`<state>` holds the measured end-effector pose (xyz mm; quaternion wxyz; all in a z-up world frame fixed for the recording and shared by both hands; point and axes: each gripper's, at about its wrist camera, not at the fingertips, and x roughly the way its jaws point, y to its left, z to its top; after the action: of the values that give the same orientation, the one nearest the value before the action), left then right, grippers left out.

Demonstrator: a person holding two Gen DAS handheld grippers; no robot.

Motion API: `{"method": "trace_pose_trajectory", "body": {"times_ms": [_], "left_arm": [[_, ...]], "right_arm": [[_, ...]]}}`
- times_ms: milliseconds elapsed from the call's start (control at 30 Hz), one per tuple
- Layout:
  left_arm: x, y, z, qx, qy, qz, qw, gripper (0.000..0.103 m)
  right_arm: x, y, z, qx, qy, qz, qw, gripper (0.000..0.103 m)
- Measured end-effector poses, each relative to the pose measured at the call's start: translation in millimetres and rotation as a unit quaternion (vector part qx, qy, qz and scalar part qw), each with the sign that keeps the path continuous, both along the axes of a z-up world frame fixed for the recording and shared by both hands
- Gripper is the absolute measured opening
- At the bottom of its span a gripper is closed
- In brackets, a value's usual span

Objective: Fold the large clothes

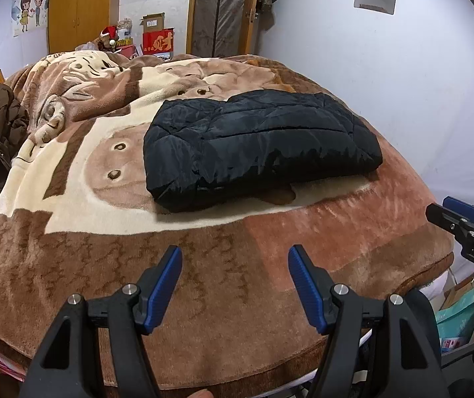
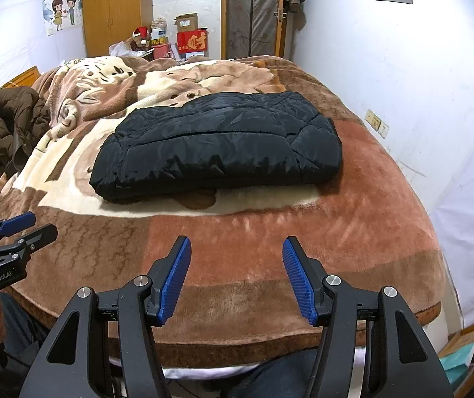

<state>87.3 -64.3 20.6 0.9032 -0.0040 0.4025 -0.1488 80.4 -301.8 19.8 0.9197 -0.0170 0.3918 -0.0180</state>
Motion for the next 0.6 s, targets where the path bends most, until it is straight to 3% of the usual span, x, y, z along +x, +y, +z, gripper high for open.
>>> {"method": "trace_pose_trajectory", "body": {"times_ms": [600], "left_arm": [[-0.5,-5.4,-8.1,0.008,0.012,0.000,0.9999,0.069]], "right_arm": [[-4.9,-0.1,-2.8,0.000,0.004,-0.002,1.000,0.058]]}}
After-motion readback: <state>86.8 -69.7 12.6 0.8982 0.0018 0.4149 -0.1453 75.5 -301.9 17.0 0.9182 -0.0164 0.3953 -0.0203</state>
